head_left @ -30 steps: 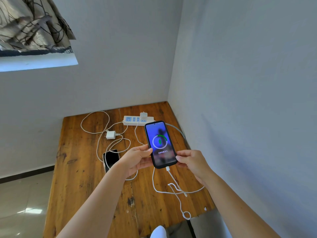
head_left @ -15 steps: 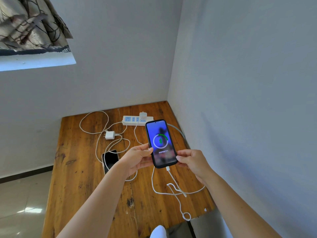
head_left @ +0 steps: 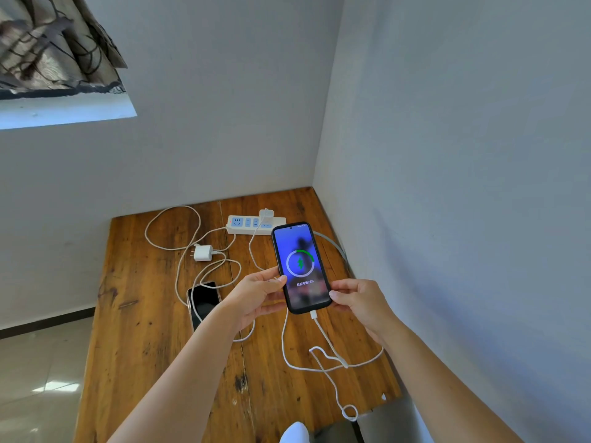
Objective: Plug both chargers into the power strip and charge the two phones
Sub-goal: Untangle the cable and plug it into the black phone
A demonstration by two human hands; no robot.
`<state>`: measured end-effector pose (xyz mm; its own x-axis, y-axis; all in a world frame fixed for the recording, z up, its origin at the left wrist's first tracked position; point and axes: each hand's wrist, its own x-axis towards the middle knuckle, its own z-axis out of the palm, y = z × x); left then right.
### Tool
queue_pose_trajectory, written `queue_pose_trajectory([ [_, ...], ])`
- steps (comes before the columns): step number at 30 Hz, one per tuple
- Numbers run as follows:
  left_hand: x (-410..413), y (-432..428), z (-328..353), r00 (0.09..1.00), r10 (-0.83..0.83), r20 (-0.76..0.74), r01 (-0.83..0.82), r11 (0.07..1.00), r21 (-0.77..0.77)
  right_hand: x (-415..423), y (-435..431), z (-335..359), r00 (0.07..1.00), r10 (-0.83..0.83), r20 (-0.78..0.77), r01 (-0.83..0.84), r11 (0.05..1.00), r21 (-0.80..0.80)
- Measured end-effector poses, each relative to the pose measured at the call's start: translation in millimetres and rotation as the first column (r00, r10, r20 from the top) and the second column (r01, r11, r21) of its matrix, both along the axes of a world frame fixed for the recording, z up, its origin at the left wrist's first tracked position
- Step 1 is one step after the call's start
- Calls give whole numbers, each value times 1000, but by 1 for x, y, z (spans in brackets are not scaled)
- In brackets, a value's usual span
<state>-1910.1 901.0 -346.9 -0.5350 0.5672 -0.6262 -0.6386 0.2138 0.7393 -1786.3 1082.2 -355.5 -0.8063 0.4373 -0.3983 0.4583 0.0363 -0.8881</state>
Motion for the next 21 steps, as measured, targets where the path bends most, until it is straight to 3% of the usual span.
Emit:
queue_pose_trajectory([
  [8,-13,14,-13,1000,-8,-21,6,997,-81,-15,12,-14,998,18,53,-18,1000,-1],
  [21,-36,61,-71,998,57,6,-54,965,-256,-48,44,-74,961,27,274,-23,1000,-17],
])
